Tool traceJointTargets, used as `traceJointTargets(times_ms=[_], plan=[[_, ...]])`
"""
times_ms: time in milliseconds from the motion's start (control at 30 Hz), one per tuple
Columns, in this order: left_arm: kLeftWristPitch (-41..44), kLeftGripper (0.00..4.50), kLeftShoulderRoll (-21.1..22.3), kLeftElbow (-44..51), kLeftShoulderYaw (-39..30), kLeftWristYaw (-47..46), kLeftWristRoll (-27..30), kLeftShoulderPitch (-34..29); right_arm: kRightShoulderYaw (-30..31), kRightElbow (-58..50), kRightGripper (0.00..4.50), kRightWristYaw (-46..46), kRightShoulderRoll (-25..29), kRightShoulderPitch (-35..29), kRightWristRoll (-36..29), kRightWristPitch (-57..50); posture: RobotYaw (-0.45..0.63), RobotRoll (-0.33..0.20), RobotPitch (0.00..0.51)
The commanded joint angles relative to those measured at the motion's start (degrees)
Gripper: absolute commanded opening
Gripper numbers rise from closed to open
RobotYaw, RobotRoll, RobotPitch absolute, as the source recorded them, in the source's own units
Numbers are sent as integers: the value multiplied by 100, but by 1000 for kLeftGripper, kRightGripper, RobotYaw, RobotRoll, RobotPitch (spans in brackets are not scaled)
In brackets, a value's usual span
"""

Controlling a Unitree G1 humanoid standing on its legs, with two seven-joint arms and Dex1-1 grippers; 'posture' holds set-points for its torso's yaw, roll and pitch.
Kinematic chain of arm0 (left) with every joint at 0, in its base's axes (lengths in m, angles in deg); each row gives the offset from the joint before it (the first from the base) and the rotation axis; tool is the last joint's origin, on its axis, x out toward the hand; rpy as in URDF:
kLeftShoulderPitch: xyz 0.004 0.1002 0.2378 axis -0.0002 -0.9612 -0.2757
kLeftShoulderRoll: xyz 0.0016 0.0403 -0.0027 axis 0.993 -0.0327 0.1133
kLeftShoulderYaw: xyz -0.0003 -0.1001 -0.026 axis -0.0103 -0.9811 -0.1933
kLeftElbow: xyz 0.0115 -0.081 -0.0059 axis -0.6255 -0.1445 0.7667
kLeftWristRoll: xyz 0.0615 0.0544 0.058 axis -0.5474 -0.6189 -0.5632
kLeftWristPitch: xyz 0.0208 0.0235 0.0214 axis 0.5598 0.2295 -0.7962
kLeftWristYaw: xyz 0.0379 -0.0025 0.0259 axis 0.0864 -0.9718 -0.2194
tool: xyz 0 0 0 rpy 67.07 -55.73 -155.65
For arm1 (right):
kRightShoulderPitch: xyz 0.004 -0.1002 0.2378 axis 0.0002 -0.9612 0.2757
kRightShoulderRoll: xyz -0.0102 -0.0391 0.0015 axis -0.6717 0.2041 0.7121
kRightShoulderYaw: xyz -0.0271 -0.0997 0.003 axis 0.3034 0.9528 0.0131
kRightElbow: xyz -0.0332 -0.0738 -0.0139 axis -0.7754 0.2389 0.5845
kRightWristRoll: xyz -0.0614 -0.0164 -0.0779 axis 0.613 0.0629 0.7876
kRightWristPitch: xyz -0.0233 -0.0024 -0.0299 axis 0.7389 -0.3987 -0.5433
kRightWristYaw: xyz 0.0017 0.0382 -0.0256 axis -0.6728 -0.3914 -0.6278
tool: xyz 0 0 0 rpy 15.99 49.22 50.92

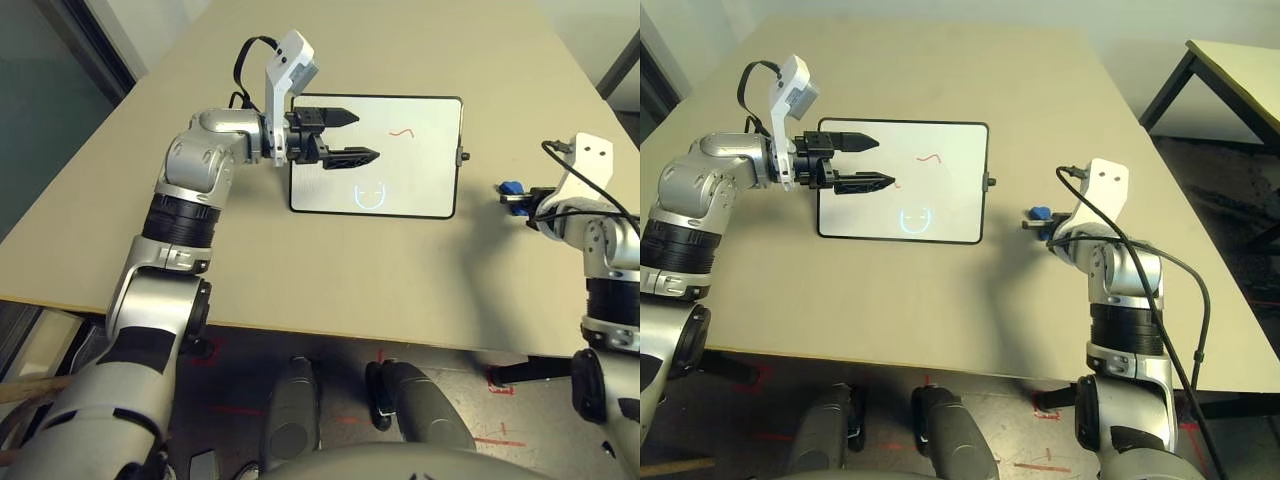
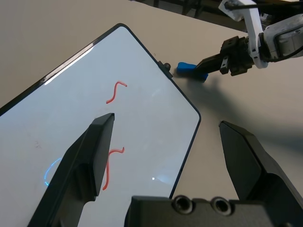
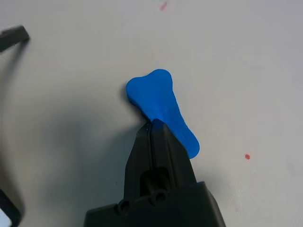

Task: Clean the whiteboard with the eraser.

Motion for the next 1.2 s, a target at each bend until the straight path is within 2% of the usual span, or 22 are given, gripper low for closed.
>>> traceJointTargets(times_ms=[33, 200, 467, 700, 833, 967, 1200], plan=[[101, 4500, 48, 165, -44, -19, 32, -81, 58, -13, 13, -51, 111, 117, 38, -94, -93, 0, 134], [173, 4500, 52, 254, -62, -52, 51, -130, 133, -182, 13, -156, 245, 218, 3, -270, -93, 0, 144], [269, 4500, 99, 394, -108, -101, 72, -232, 230, -1411, 13, -526, 760, 170, -206, -1121, -99, 0, 159], [149, 4500, 107, 191, -120, -150, 8, -245, 1302, -2315, 13, -1236, 1001, 902, -591, -1360, -124, 0, 157], [21, 4500, 85, -29, -129, -155, -48, -161, 2007, -2435, 13, -1567, 851, 1408, -687, -1192, -127, 0, 154], [-82, 4500, 51, -185, -152, -183, -80, -89, 2584, -2186, 13, -1747, 666, 1705, -505, -723, -113, 0, 151], [-86, 4500, 114, -186, -214, -223, -74, -116, 2894, -1728, 13, -1755, 236, 2026, -254, -140, -100, 0, 151]])
